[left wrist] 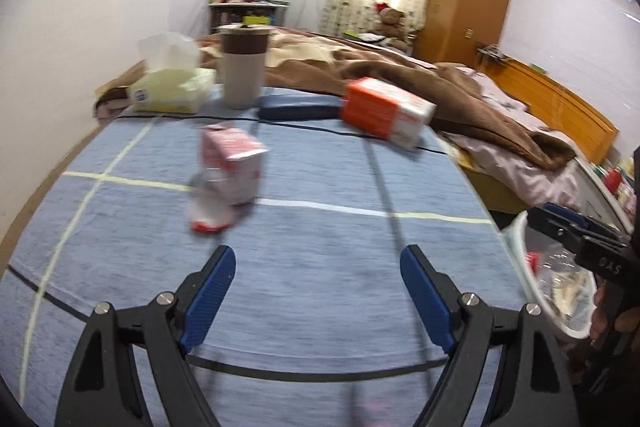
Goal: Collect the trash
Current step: 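Move both open tools back toward the cup and carton on the table, then grasp the clear plastic cup with the left tool while the right tool grasps the pink juice carton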
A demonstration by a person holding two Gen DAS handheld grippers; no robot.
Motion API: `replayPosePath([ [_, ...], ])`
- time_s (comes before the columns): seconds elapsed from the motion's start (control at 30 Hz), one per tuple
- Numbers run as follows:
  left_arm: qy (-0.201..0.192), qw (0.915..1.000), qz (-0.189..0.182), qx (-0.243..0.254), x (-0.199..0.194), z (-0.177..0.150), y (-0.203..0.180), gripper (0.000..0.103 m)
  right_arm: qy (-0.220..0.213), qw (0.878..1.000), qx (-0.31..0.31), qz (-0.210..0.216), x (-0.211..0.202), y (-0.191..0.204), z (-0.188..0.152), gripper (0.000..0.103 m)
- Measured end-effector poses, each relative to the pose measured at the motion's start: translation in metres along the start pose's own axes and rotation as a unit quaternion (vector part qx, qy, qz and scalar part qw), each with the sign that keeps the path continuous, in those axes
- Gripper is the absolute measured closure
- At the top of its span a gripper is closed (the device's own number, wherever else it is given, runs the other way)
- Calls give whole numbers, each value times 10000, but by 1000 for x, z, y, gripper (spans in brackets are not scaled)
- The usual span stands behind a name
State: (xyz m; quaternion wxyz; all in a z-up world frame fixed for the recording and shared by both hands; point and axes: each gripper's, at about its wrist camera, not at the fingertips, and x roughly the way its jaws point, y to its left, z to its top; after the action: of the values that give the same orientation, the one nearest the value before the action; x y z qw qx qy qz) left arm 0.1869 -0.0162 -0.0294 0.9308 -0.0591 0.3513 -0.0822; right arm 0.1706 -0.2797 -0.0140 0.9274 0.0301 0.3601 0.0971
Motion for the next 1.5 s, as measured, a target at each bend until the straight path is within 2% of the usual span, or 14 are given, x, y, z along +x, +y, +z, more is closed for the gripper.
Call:
replayPosePath([
  [0.1, -42, 9996, 127, -238, 3, 3, 26, 17, 37, 9999, -92, 127, 12, 15, 8, 40],
  [0.3, -27, 9984, 400, -390, 18, 11, 62, 17, 162, 9987, -366, 316, 36, 46, 22, 40],
  [0.63, 83, 9982, 552, -199, 53, 28, 74, 17, 333, 9961, -439, 690, 77, 86, 42, 40],
  [0.9, 240, 9977, 472, -432, 72, 35, 92, 18, 427, 9912, -529, 1133, 106, 122, 61, 40],
  [1.03, 264, 9969, 559, -483, 77, 39, 101, 19, 488, 9890, -613, 1257, 116, 138, 66, 40],
  [1.2, 288, 9953, 681, -622, 78, 42, 119, 19, 494, 9874, -586, 1385, 123, 147, 72, 40],
  [1.4, 537, 9923, 743, -827, 83, 40, 140, 19, 587, 9844, -585, 1554, 131, 156, 73, 40],
  [1.5, 486, 9919, 728, -922, 81, 40, 147, 19, 620, 9813, -667, 1696, 132, 164, 73, 40],
])
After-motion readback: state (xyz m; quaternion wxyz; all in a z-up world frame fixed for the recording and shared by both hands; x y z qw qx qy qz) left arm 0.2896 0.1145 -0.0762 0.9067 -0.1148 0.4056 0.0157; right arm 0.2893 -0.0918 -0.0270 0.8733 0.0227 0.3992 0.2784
